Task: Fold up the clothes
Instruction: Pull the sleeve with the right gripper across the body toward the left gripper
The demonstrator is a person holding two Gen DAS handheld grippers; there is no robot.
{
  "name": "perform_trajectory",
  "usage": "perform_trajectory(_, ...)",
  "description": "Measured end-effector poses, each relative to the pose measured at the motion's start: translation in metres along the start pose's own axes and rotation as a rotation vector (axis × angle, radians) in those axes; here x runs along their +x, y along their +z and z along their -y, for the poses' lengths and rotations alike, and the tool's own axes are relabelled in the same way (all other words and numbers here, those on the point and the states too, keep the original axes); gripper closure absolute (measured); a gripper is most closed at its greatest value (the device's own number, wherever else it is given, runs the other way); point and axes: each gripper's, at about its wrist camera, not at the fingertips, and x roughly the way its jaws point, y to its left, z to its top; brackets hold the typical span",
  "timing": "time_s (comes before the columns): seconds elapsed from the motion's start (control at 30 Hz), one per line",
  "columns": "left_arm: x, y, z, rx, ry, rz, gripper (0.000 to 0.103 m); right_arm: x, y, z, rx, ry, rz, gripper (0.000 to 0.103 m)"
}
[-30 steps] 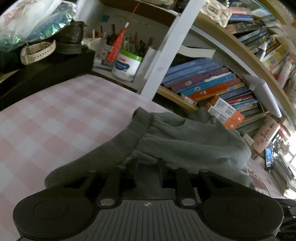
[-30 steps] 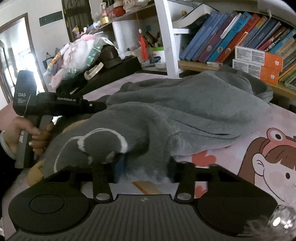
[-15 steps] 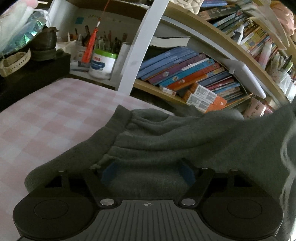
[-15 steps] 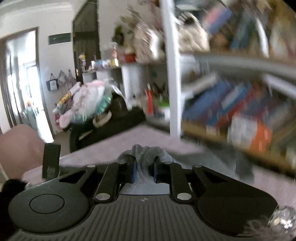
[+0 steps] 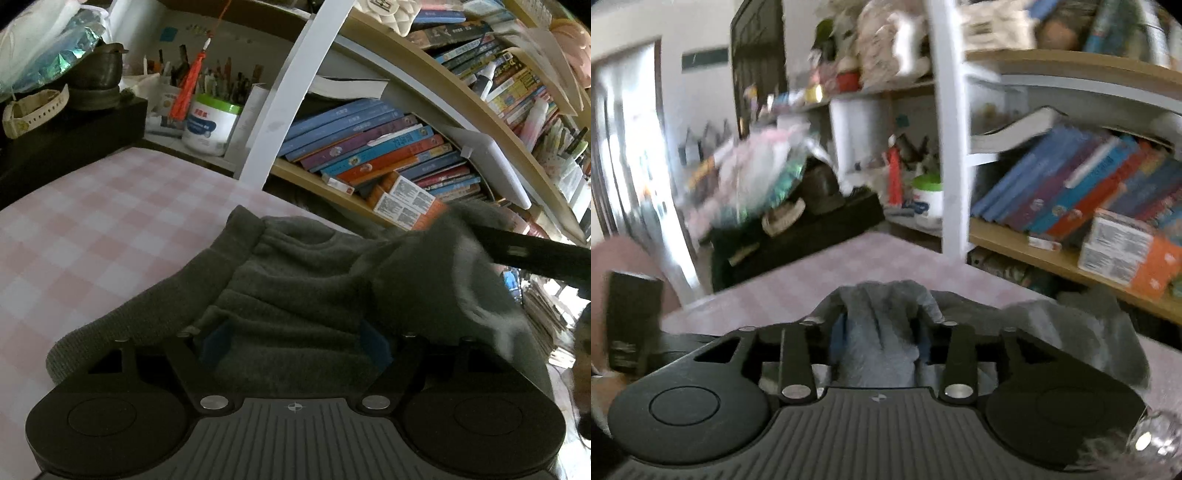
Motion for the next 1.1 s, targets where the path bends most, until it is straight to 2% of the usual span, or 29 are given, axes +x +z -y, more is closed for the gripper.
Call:
perform_trajectory(0.07, 0.0, 0.0, 0.0, 0.002, 0.001, 0.0, 0.024, -0.024, -0.008, 0.012, 0.032, -0.021, 0.003, 0.041)
perform_trajectory(0.2, 0.0, 0.0, 0.001, 0.005, 0.003, 0.0, 0.024, -0.053, -0.033, 0.027, 0.069, -0.083, -0.044, 0.038)
perform_trajectory(0.53, 0.0, -0.001, 0.0, 0.004, -0.001, 0.0, 0.023, -0.007, -0.067, 0.039, 0.2, -0.115, -0.176, 0.036)
perform_trajectory(0.63, -0.001, -0.001, 0.001, 0.005, 0.004, 0.001, 0.022, 0.008, -0.075, 0.042, 0.231, -0.125, -0.209, 0.033)
perform_trajectory(0.73, -0.002, -0.001, 0.0, -0.003, 0.013, 0.006, 0.018, 0.025, -0.055, 0.036, 0.206, -0.138, -0.15, 0.033)
perform_trajectory(0.87, -0.002, -0.001, -0.001, -0.013, 0.013, 0.009, 0.018, 0.016, -0.021, 0.036, 0.259, -0.072, 0.048, 0.034)
perform_trajectory(0.9, -0.002, -0.001, -0.001, -0.012, 0.013, 0.009, 0.017, 0.013, -0.015, 0.035, 0.252, -0.064, 0.071, 0.033)
perform_trajectory(1.03, -0.002, -0.001, -0.001, -0.013, 0.012, 0.009, 0.017, 0.007, -0.013, 0.036, 0.192, -0.115, 0.037, 0.033)
perform_trajectory(1.1, -0.002, -0.001, -0.001, -0.013, 0.011, 0.01, 0.017, -0.004, -0.023, 0.043, 0.214, -0.132, 0.025, 0.033)
